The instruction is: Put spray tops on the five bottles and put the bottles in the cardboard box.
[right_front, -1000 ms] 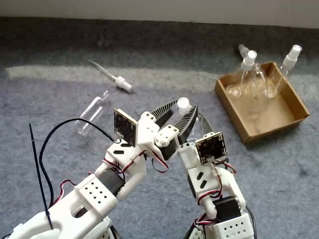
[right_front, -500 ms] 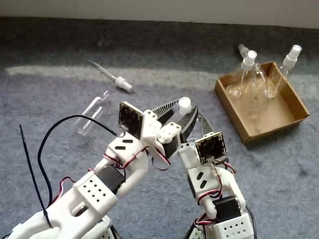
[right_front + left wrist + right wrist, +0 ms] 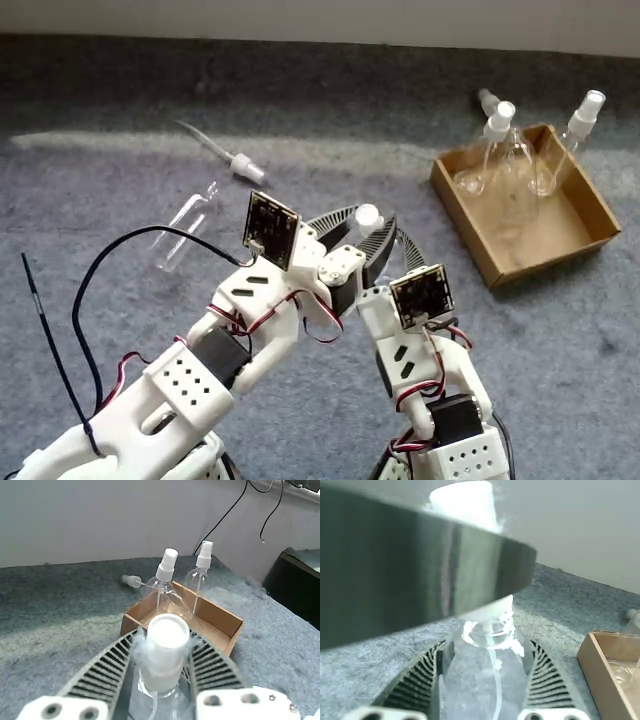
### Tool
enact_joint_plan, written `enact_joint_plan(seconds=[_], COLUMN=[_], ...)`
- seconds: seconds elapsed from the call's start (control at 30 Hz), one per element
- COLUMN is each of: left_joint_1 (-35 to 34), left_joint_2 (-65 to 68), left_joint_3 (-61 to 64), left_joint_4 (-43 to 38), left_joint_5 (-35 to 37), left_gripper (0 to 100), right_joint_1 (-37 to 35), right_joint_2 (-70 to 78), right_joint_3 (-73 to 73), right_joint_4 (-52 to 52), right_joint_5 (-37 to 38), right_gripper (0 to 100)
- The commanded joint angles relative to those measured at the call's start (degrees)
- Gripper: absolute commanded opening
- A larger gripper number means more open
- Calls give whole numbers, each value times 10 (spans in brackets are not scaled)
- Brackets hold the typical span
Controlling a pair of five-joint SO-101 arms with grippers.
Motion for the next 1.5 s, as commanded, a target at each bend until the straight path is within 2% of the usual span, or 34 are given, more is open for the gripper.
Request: enact_joint_plan(seconds=[0.0,0.23,0.77,0.97,1.13,1.4,1.47], left_joint_1=[-1,-1,0,-1,-2,-2,-6], left_joint_2=[3,3,7,75,92,58,53], left_joint_3=[-6,-28,-55,-68,-70,-70,-70], left_joint_4=[-19,-19,-18,-17,-17,35,35], left_joint_5=[-10,-61,-53,-31,-31,-28,1], left_gripper=[8,8,5,5,5,5,5], right_joint_1=[-1,-1,-1,-1,-1,-3,-3], right_joint_2=[-8,-8,-8,-8,-8,-8,-8], right_joint_3=[60,60,60,60,60,60,60], right_joint_4=[-2,-1,0,-2,-4,-4,-4], right_joint_5=[4,4,4,5,35,34,28], right_gripper=[82,82,82,82,82,81,81])
